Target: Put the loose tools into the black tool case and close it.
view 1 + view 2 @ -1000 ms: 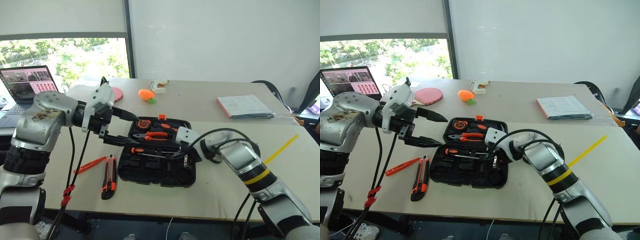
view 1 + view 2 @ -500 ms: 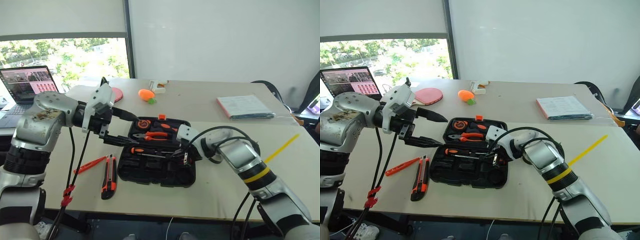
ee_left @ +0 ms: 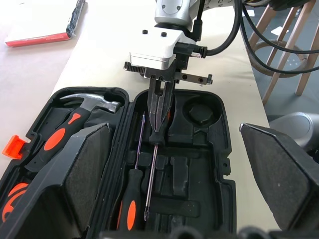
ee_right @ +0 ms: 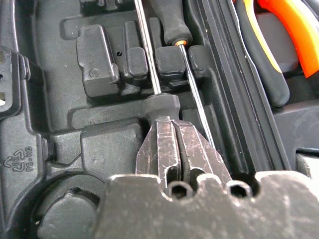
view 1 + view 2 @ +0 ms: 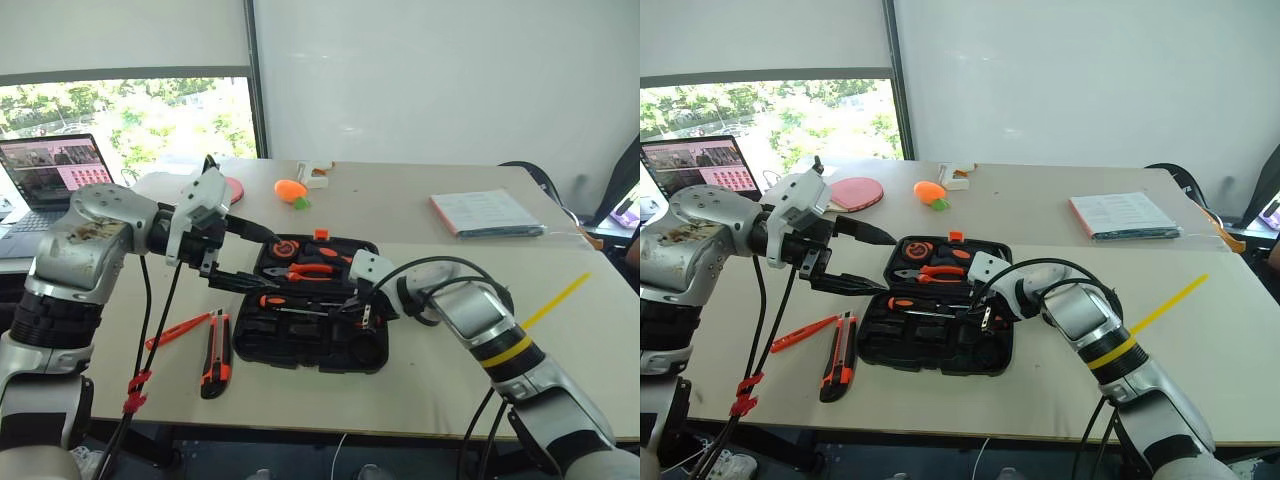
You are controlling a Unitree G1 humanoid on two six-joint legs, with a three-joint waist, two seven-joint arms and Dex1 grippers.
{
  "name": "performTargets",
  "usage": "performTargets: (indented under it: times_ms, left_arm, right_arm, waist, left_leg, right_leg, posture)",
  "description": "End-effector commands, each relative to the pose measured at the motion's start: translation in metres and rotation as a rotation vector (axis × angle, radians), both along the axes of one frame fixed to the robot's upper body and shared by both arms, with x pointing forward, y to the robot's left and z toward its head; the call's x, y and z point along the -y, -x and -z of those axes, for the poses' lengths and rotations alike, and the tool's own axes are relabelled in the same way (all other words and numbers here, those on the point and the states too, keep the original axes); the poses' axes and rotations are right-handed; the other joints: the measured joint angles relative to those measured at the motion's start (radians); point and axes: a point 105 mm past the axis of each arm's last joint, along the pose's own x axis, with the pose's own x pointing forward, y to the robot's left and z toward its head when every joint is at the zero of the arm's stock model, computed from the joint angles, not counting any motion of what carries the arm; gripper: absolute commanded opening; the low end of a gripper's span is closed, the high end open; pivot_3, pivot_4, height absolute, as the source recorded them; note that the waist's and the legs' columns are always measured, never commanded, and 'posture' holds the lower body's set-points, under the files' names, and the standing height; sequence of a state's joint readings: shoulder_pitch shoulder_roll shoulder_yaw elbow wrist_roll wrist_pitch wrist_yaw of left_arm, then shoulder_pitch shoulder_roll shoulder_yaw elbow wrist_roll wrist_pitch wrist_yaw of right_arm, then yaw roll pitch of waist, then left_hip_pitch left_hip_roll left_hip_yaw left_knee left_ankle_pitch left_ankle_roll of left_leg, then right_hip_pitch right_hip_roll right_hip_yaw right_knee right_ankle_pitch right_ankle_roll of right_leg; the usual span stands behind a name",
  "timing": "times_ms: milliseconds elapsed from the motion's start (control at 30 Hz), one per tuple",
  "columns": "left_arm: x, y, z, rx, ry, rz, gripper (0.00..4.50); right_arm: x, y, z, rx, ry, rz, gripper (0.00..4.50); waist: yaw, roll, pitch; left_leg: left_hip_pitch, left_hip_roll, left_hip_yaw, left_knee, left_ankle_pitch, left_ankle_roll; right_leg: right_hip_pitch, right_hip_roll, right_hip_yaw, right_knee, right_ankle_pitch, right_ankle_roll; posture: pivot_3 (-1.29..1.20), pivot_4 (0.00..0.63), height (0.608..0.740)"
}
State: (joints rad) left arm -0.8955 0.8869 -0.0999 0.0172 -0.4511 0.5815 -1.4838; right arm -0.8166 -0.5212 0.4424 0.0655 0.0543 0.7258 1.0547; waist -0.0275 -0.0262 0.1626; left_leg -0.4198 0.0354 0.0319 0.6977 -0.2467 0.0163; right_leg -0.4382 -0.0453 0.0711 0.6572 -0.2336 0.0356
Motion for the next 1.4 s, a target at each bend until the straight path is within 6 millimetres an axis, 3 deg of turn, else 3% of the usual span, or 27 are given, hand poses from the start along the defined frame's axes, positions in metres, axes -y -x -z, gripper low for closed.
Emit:
performTargets:
  times_ms: [33, 300, 433, 567, 700, 800, 900, 1000, 1133, 1267, 1400]
  left_arm:
    - [0.001, 0.0, -0.009, 0.04, 0.006, 0.008, 4.5]
    - [0.002, -0.002, -0.006, 0.033, 0.013, 0.006, 4.5]
    - [0.001, -0.002, -0.001, 0.02, 0.014, -0.002, 4.5]
    - [-0.012, 0.001, 0.014, -0.002, -0.016, -0.058, 4.5]
    - [-0.032, 0.007, 0.024, -0.013, -0.044, -0.146, 4.5]
    - [-0.058, 0.016, 0.032, -0.021, -0.089, -0.259, 4.5]
    - [-0.094, 0.03, 0.045, -0.037, -0.174, -0.396, 4.5]
    - [-0.12, 0.044, 0.055, -0.057, -0.23, -0.493, 4.5]
    - [-0.181, 0.074, 0.084, -0.084, -0.401, -0.7, 4.5]
    - [-0.207, 0.083, 0.093, -0.071, -0.459, -0.782, 4.5]
    - [-0.21, 0.075, 0.089, -0.062, -0.442, -0.785, 4.5]
  right_arm:
    - [0.0, 0.004, 0.019, -0.037, 0.041, 0.005, 0.03]
    - [0.004, -0.003, 0.021, -0.016, 0.049, 0.024, 0.03]
    - [-0.002, -0.002, -0.021, 0.052, -0.097, 0.011, 0.03]
    - [0.011, 0.022, -0.095, 0.161, -0.314, -0.035, 0.03]
    - [0.033, 0.053, -0.12, 0.197, -0.374, -0.088, 0.03]
    - [0.047, 0.073, -0.118, 0.202, -0.347, -0.137, 0.03]
    - [0.049, 0.086, -0.114, 0.18, -0.344, -0.194, 0.77]
    - [0.047, 0.089, -0.113, 0.185, -0.359, -0.218, 1.8]
    - [0.043, 0.088, -0.114, 0.205, -0.42, -0.247, 3.17]
    - [0.039, 0.092, -0.115, 0.203, -0.426, -0.283, 4.42]
    - [0.036, 0.098, -0.116, 0.202, -0.424, -0.315, 4.42]
  waist:
    - [-0.002, 0.0, 0.0]
    - [-0.013, 0.0, 0.0]
    - [-0.013, 0.0, 0.0]
    - [-0.011, 0.002, 0.001]
    - [-0.007, 0.001, 0.001]
    - [-0.009, 0.001, 0.002]
    - [-0.018, 0.001, 0.002]
    - [-0.017, 0.001, 0.002]
    - [-0.018, -0.001, 0.003]
    - [0.0, -0.003, 0.004]
    - [0.015, -0.003, 0.004]
  left_leg:
    - [0.0, 0.0, 0.0, 0.0, 0.0, 0.0]
    - [0.004, 0.0, 0.0, -0.001, 0.0, 0.0]
    - [0.005, 0.0, 0.0, -0.001, 0.0, 0.0]
    - [0.0, 0.0, -0.001, -0.001, 0.0, 0.0]
    - [-0.003, 0.0, -0.003, -0.002, 0.0, 0.0]
    - [-0.003, 0.001, -0.004, -0.003, -0.001, 0.001]
    - [-0.002, 0.001, -0.002, -0.003, -0.001, 0.001]
    - [0.0, 0.002, -0.001, -0.004, -0.001, 0.001]
    - [0.006, 0.004, 0.002, -0.005, 0.0, -0.001]
    - [0.006, 0.006, 0.003, -0.005, 0.0, -0.001]
    - [0.006, 0.008, 0.005, -0.005, 0.0, -0.001]
  right_leg:
    - [0.0, 0.0, 0.0, 0.0, 0.0, 0.0]
    - [0.004, 0.0, 0.0, 0.0, 0.0, 0.0]
    - [0.004, 0.0, 0.0, 0.0, 0.0, 0.0]
    - [0.0, 0.0, 0.001, 0.0, 0.0, 0.0]
    - [-0.002, 0.0, -0.002, 0.001, 0.0, -0.001]
    - [-0.001, 0.0, -0.002, -0.001, 0.0, 0.0]
    - [-0.001, 0.0, -0.001, -0.006, 0.0, 0.0]
    - [-0.001, 0.0, 0.0, -0.004, 0.0, -0.002]
    - [0.002, 0.0, 0.0, -0.002, -0.001, -0.004]
    - [0.001, 0.001, -0.002, 0.0, -0.002, -0.006]
    - [0.001, 0.0, -0.002, -0.002, -0.002, -0.006]
  posture:
    - [0.0, 0.15, 0.737]
    - [0.0, 0.15, 0.737]
    - [0.0, 0.15, 0.737]
    - [0.0, 0.15, 0.737]
    - [0.0, 0.15, 0.737]
    - [0.0, 0.15, 0.737]
    - [0.0, 0.15, 0.737]
    - [0.0, 0.15, 0.737]
    - [0.0, 0.15, 0.737]
    - [0.0, 0.15, 0.737]
    - [0.0, 0.15, 0.737]
